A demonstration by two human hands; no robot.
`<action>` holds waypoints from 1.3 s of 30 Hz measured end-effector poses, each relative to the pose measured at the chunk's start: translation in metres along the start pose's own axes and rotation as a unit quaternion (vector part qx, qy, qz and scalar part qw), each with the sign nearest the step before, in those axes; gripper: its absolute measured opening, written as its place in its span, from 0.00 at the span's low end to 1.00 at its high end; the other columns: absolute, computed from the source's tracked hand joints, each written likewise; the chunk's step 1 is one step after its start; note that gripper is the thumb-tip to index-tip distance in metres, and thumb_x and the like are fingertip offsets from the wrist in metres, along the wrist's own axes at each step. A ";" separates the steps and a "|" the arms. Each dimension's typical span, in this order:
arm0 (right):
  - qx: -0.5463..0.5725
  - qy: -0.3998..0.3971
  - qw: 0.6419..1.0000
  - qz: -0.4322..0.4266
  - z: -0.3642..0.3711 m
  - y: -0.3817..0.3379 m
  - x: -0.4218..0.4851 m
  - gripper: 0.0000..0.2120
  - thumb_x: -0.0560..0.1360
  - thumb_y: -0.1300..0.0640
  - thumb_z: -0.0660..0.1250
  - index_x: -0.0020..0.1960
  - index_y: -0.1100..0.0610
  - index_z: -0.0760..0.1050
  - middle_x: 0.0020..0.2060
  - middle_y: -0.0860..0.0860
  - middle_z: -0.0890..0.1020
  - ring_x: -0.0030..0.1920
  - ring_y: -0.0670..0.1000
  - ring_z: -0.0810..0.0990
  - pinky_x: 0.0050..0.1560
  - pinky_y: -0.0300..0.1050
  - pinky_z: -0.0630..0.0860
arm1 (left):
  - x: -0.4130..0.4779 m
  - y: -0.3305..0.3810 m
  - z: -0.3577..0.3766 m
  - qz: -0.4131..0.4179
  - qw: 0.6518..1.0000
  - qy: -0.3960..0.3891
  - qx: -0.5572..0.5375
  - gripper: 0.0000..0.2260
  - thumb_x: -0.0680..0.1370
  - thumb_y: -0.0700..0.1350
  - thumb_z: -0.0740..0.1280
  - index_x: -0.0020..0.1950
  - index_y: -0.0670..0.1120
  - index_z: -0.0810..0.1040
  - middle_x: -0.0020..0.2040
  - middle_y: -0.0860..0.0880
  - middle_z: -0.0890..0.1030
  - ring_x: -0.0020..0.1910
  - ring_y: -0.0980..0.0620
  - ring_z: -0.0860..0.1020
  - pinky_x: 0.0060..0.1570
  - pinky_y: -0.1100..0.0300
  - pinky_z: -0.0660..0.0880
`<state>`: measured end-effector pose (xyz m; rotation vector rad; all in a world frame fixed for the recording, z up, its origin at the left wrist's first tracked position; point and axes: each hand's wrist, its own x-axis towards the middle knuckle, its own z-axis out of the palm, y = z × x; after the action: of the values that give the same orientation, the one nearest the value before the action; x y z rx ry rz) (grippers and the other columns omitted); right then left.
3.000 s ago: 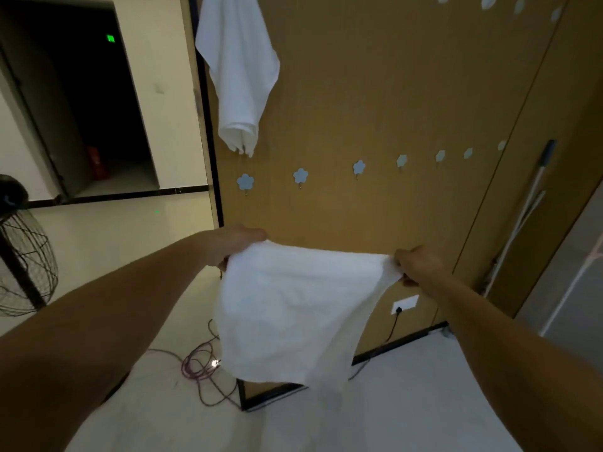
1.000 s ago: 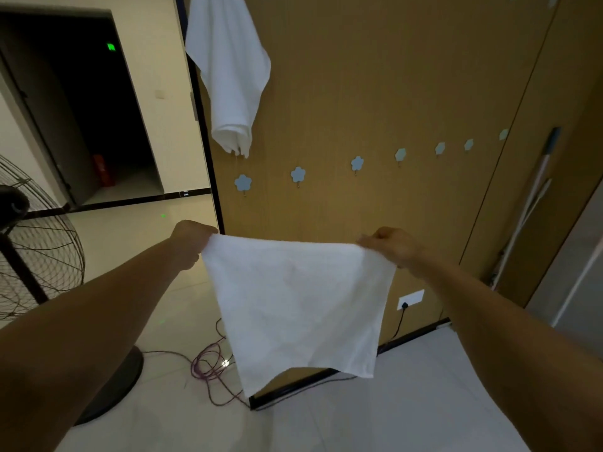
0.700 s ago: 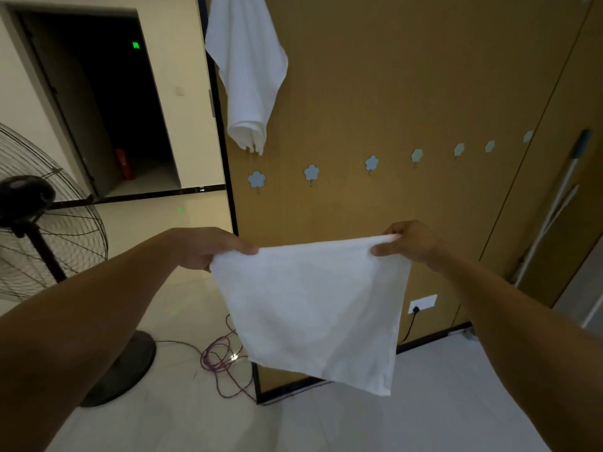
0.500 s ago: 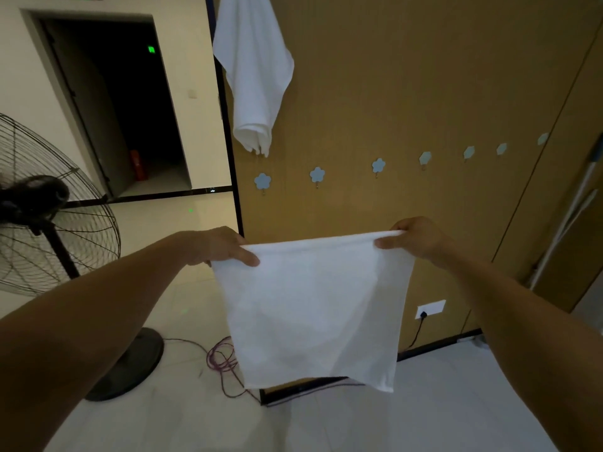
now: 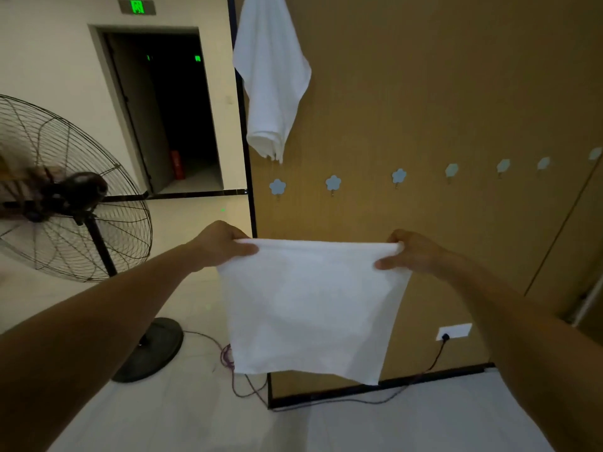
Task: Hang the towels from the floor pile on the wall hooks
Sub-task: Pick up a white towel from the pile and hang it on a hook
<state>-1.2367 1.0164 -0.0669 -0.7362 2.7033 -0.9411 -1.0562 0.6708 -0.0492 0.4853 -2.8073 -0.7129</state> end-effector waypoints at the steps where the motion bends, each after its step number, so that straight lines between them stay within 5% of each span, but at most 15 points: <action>1: 0.012 0.015 1.000 -0.015 0.003 -0.004 0.005 0.19 0.67 0.46 0.78 0.49 0.55 0.75 0.44 0.50 0.79 0.43 0.50 0.78 0.38 0.43 0.72 | 0.000 -0.002 0.001 -0.008 1.000 0.017 0.008 0.14 0.75 0.54 0.70 0.34 0.47 0.81 0.33 0.49 0.79 0.35 0.51 0.77 0.37 0.60 0.71; 5: 0.015 0.061 0.997 -0.044 0.014 -0.026 0.026 0.13 0.75 0.47 0.70 0.42 0.56 0.78 0.38 0.52 0.79 0.39 0.53 0.78 0.38 0.44 0.70 | 0.004 -0.016 -0.002 -0.030 0.996 0.081 -0.008 0.20 0.76 0.52 0.68 0.28 0.42 0.74 0.30 0.45 0.72 0.33 0.46 0.73 0.37 0.55 0.68; 8: -0.002 0.126 0.990 -0.059 0.024 -0.040 0.050 0.17 0.75 0.53 0.68 0.31 0.57 0.70 0.32 0.54 0.73 0.37 0.55 0.74 0.35 0.43 0.67 | 0.017 -0.026 -0.001 0.022 0.990 0.131 0.042 0.15 0.76 0.49 0.69 0.46 0.36 0.82 0.51 0.43 0.78 0.55 0.45 0.75 0.54 0.55 0.70; 10: -0.011 0.155 0.987 -0.050 0.035 -0.051 0.066 0.14 0.77 0.54 0.64 0.35 0.58 0.69 0.37 0.54 0.73 0.42 0.54 0.74 0.36 0.43 0.66 | 0.028 -0.030 0.003 0.042 0.987 0.153 0.016 0.13 0.75 0.46 0.70 0.54 0.38 0.80 0.58 0.46 0.76 0.58 0.47 0.74 0.54 0.60 0.68; 12: -0.038 0.170 0.984 -0.045 0.047 -0.062 0.082 0.13 0.80 0.56 0.59 0.44 0.64 0.74 0.44 0.58 0.77 0.48 0.59 0.78 0.42 0.45 0.68 | 0.043 -0.030 0.005 0.040 0.985 0.163 -0.037 0.04 0.74 0.42 0.69 0.47 0.43 0.78 0.52 0.49 0.79 0.49 0.50 0.75 0.44 0.63 0.69; 14: -0.029 0.190 0.978 -0.074 0.056 -0.071 0.099 0.12 0.80 0.61 0.56 0.51 0.66 0.76 0.48 0.61 0.80 0.54 0.62 0.79 0.48 0.45 0.70 | 0.062 -0.034 0.006 0.026 0.979 0.182 -0.093 0.09 0.73 0.38 0.66 0.36 0.46 0.69 0.40 0.48 0.77 0.39 0.50 0.72 0.35 0.61 0.66; 16: 0.056 0.201 0.971 -0.113 0.062 -0.083 0.109 0.15 0.78 0.67 0.55 0.59 0.63 0.77 0.56 0.55 0.81 0.60 0.56 0.77 0.59 0.40 0.69 | 0.078 -0.038 0.005 0.014 0.962 0.206 -0.176 0.09 0.74 0.35 0.63 0.38 0.46 0.66 0.37 0.48 0.73 0.37 0.50 0.70 0.35 0.59 0.66; 19: 0.225 0.205 0.946 -0.114 0.075 -0.105 0.122 0.19 0.73 0.72 0.54 0.44 0.55 0.80 0.46 0.45 0.82 0.52 0.47 0.78 0.52 0.31 0.70 | 0.099 -0.041 0.007 0.037 0.950 0.189 -0.245 0.10 0.75 0.33 0.58 0.51 0.46 0.71 0.43 0.47 0.76 0.43 0.50 0.74 0.41 0.59 0.70; 21: 0.257 0.173 0.943 -0.117 0.083 -0.116 0.134 0.17 0.75 0.69 0.57 0.39 0.53 0.78 0.42 0.45 0.80 0.47 0.46 0.77 0.48 0.34 0.69 | 0.114 -0.043 0.012 0.057 0.952 0.165 -0.250 0.11 0.77 0.36 0.58 0.54 0.49 0.72 0.42 0.49 0.77 0.41 0.52 0.75 0.40 0.61 0.69; 24: 0.163 0.069 0.974 -0.140 0.093 -0.120 0.152 0.02 0.75 0.49 0.69 0.46 0.46 0.79 0.46 0.39 0.79 0.49 0.42 0.76 0.49 0.37 0.70 | 0.136 -0.051 0.016 0.066 0.964 0.118 -0.229 0.08 0.75 0.50 0.68 0.52 0.53 0.75 0.42 0.57 0.76 0.40 0.58 0.74 0.39 0.66 0.67; 26: 0.067 0.027 0.990 -0.123 0.097 -0.112 0.165 0.15 0.64 0.39 0.76 0.48 0.42 0.80 0.45 0.37 0.80 0.47 0.40 0.78 0.48 0.38 0.73 | 0.148 -0.063 0.018 0.093 0.981 0.060 -0.161 0.17 0.68 0.58 0.75 0.53 0.57 0.75 0.44 0.62 0.74 0.43 0.62 0.74 0.39 0.71 0.66; 29: 0.072 0.049 0.992 -0.087 0.110 -0.103 0.188 0.15 0.64 0.36 0.75 0.31 0.45 0.78 0.30 0.39 0.79 0.32 0.39 0.77 0.37 0.40 0.72 | 0.164 -0.074 0.027 0.108 0.988 0.026 -0.108 0.17 0.64 0.59 0.78 0.45 0.57 0.76 0.45 0.62 0.75 0.44 0.64 0.74 0.40 0.72 0.66; 31: 0.101 0.100 0.986 -0.087 0.118 -0.099 0.204 0.18 0.70 0.37 0.71 0.29 0.47 0.76 0.28 0.42 0.78 0.30 0.40 0.75 0.37 0.40 0.69 | 0.181 -0.075 0.036 0.092 0.986 0.060 -0.127 0.11 0.68 0.57 0.76 0.38 0.53 0.78 0.41 0.56 0.77 0.39 0.61 0.75 0.37 0.69 0.67; 35: 0.115 0.162 0.977 -0.082 0.129 -0.100 0.238 0.18 0.75 0.39 0.66 0.47 0.54 0.79 0.43 0.46 0.79 0.44 0.48 0.77 0.45 0.42 0.70 | 0.215 -0.062 0.056 0.018 0.977 0.160 -0.140 0.17 0.76 0.57 0.67 0.41 0.43 0.81 0.37 0.51 0.78 0.34 0.60 0.74 0.35 0.67 0.69; 39: 0.132 0.191 0.968 -0.093 0.133 -0.113 0.276 0.15 0.77 0.41 0.64 0.44 0.50 0.81 0.40 0.50 0.83 0.44 0.52 0.81 0.47 0.47 0.76 | 0.240 -0.051 0.071 -0.032 0.956 0.237 -0.172 0.16 0.78 0.56 0.63 0.44 0.45 0.82 0.38 0.51 0.81 0.39 0.52 0.78 0.40 0.60 0.74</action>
<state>-1.3858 0.7280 -0.1038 -0.8351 2.7670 -1.6000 -1.2844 0.5714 -0.1080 0.5899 -2.1770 -0.9317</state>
